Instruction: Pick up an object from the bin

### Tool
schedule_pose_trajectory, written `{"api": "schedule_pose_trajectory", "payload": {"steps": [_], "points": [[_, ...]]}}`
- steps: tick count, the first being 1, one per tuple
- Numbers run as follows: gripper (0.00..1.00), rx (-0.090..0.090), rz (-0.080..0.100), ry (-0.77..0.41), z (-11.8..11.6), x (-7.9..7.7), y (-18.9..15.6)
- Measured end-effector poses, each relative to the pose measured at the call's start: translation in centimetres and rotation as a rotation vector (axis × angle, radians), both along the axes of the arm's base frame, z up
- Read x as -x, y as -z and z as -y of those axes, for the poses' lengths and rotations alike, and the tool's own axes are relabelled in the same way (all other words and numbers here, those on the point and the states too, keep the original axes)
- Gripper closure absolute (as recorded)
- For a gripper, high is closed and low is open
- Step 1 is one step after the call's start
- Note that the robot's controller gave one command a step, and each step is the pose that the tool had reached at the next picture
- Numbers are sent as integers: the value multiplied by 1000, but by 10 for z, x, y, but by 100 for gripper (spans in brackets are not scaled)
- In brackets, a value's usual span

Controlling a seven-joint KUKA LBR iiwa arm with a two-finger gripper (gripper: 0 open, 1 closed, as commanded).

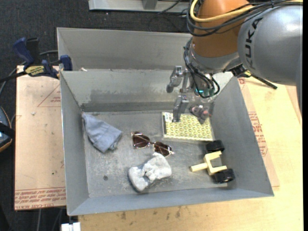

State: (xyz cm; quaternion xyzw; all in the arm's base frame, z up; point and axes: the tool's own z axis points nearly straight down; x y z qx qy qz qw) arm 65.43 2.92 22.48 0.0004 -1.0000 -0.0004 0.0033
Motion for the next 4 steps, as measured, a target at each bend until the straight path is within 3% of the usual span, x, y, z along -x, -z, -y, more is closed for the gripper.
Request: {"api": "schedule_pose_trajectory", "payload": {"steps": [1, 4], "points": [[100, 0, 8, 1, 0, -2, -5], [100, -1, 8, 2, 0, -2, -5]]}}
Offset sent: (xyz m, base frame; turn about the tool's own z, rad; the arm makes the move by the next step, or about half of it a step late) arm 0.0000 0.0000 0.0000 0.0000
